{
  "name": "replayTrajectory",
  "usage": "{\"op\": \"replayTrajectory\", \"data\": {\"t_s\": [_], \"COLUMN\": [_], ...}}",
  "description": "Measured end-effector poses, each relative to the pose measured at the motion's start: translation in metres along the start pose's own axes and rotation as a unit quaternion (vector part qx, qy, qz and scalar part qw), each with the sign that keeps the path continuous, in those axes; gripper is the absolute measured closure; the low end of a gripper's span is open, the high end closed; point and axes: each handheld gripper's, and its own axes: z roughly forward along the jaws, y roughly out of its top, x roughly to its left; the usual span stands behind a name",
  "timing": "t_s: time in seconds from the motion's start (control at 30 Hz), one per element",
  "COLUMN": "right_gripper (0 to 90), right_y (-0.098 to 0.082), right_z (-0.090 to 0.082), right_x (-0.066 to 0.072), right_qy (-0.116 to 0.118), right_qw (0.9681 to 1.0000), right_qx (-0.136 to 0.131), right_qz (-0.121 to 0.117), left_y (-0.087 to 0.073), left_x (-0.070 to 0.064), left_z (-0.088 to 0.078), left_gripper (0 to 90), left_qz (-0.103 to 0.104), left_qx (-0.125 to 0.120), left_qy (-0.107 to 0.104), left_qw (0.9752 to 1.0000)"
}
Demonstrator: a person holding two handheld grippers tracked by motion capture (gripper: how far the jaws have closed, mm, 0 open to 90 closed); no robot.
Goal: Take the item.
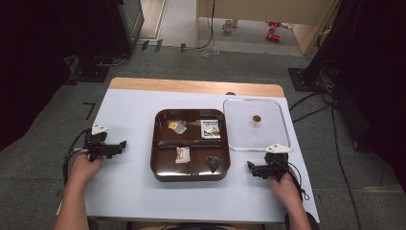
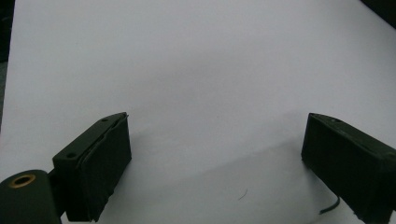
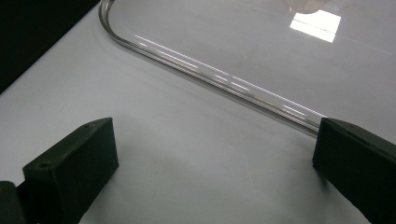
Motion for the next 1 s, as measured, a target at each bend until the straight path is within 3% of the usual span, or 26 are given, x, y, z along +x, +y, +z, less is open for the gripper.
{"op": "replayTrajectory", "data": {"t_s": [0.83, 1.0], "right_gripper": [0.0, 0.0], "right_y": [0.0, 0.0], "right_z": [0.0, 0.0], "right_x": [0.0, 0.0], "right_qy": [0.0, 0.0], "right_qw": [1.0, 1.0], "right_qx": [0.0, 0.0], "right_qz": [0.0, 0.0], "left_y": [0.0006, 0.004], "left_x": [-0.0006, -0.0015], "left_z": [0.0001, 0.0001], "left_gripper": [8.0, 8.0], "left_qz": [-0.001, -0.005], "left_qx": [0.001, 0.015], "left_qy": [0.001, 0.005], "left_qw": [1.0, 0.9999]}}
